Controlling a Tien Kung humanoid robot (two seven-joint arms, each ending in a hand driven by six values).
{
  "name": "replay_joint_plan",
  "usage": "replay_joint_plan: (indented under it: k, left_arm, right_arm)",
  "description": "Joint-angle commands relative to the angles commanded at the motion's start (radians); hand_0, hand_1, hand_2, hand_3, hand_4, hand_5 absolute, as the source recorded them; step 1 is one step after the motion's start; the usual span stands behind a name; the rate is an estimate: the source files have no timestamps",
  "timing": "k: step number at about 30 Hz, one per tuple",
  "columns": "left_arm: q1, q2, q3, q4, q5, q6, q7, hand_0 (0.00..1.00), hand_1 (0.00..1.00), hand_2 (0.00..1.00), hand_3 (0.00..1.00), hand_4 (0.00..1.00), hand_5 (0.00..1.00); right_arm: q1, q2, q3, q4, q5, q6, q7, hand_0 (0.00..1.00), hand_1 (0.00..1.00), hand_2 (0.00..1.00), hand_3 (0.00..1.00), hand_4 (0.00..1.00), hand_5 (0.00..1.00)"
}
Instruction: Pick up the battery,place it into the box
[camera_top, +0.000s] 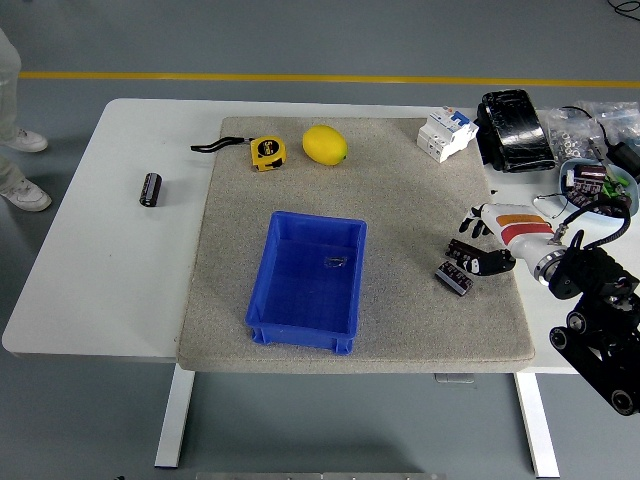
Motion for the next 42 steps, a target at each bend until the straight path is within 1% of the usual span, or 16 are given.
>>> replay_joint_plan:
  k: [1, 2, 7, 8, 13, 14, 19, 20, 25, 26, 31, 32, 37, 38, 42]
  left_arm:
    - [0.0, 0.0, -0.001, 0.0, 0.002, 0.0, 0.0, 0.608, 0.601, 0.683, 0.753, 0.827, 0.957]
    - [-0.001, 0.0, -0.002, 0.0, 0.004, -0.001, 0.001, 0.608, 0.601, 0.681, 0.753, 0.828, 0.957]
    - [-0.003, 0.001, -0.002, 0.0, 0.012, -0.002, 0.003, 0.608, 0.601, 0.681, 0.753, 0.828, 0.957]
    - [-0.003, 0.001, -0.001, 0.0, 0.012, -0.003, 0.003, 0.608, 0.6, 0.683, 0.753, 0.826, 0.955]
    - [-0.007, 0.002, -0.004, 0.0, 0.016, -0.003, 0.002, 0.608, 0.6, 0.683, 0.753, 0.826, 0.955]
    - [-0.009, 0.002, -0.003, 0.0, 0.015, -0.004, 0.001, 0.607, 0.6, 0.684, 0.755, 0.829, 0.954]
    - [-0.013, 0.0, -0.002, 0.0, 0.01, -0.002, 0.0, 0.607, 0.6, 0.684, 0.755, 0.829, 0.954]
    - [-0.014, -0.001, -0.002, 0.0, 0.01, -0.002, 0.0, 0.608, 0.6, 0.683, 0.756, 0.829, 0.953]
    - [-0.018, -0.003, 0.005, 0.0, 0.003, -0.002, 0.0, 0.608, 0.6, 0.683, 0.756, 0.829, 0.953]
    - [-0.018, -0.004, 0.007, 0.0, 0.002, -0.002, 0.0, 0.608, 0.6, 0.685, 0.757, 0.831, 0.957]
    - [-0.021, -0.005, 0.008, 0.0, 0.0, -0.002, 0.0, 0.608, 0.6, 0.685, 0.757, 0.831, 0.957]
    - [-0.021, -0.005, 0.008, 0.0, 0.0, -0.002, 0.0, 0.608, 0.601, 0.686, 0.757, 0.832, 0.96]
    - [-0.021, -0.005, 0.009, 0.0, 0.0, -0.003, 0.0, 0.608, 0.601, 0.686, 0.757, 0.832, 0.96]
    - [-0.02, -0.005, 0.008, 0.0, 0.002, -0.003, 0.0, 0.608, 0.6, 0.686, 0.758, 0.83, 0.959]
    - [-0.02, -0.004, 0.006, 0.0, 0.006, -0.004, 0.0, 0.608, 0.6, 0.686, 0.758, 0.83, 0.959]
  right_arm:
    - [0.001, 0.002, -0.004, -0.004, 0.003, -0.001, 0.0, 0.536, 0.509, 0.505, 0.546, 0.875, 0.243]
    - [0.002, 0.003, -0.009, -0.008, 0.005, -0.003, -0.001, 0.494, 0.488, 0.488, 0.528, 0.858, 0.232]
    - [0.011, 0.014, -0.03, -0.031, 0.014, -0.013, 0.0, 0.494, 0.488, 0.488, 0.528, 0.858, 0.232]
    - [0.011, 0.015, -0.032, -0.034, 0.015, -0.016, -0.001, 0.401, 0.434, 0.451, 0.477, 0.826, 0.206]
    - [0.014, 0.016, -0.042, -0.041, 0.021, -0.027, -0.005, 0.401, 0.434, 0.451, 0.477, 0.826, 0.206]
    - [0.015, 0.016, -0.042, -0.042, 0.021, -0.028, -0.005, 0.37, 0.396, 0.419, 0.438, 0.789, 0.189]
    - [0.018, 0.018, -0.043, -0.057, 0.034, -0.032, -0.006, 0.37, 0.396, 0.419, 0.438, 0.789, 0.189]
    - [0.018, 0.019, -0.043, -0.063, 0.039, -0.033, -0.005, 0.439, 0.39, 0.415, 0.431, 0.792, 0.183]
    - [0.019, 0.023, -0.046, -0.084, 0.072, -0.042, 0.002, 0.439, 0.39, 0.415, 0.431, 0.792, 0.183]
    - [0.019, 0.023, -0.047, -0.088, 0.084, -0.045, 0.005, 0.473, 0.391, 0.416, 0.426, 0.771, 0.156]
    - [0.018, 0.025, -0.051, -0.094, 0.125, -0.064, 0.012, 0.473, 0.391, 0.416, 0.426, 0.771, 0.156]
    - [0.018, 0.025, -0.05, -0.094, 0.128, -0.071, 0.014, 0.519, 0.398, 0.419, 0.436, 0.768, 0.013]
    - [0.018, 0.024, -0.05, -0.096, 0.137, -0.084, 0.017, 0.519, 0.398, 0.419, 0.436, 0.768, 0.013]
    - [0.018, 0.024, -0.051, -0.097, 0.138, -0.082, 0.017, 0.512, 0.404, 0.421, 0.436, 0.794, 0.002]
    - [0.017, 0.023, -0.053, -0.096, 0.137, -0.077, 0.017, 0.512, 0.404, 0.421, 0.436, 0.794, 0.002]
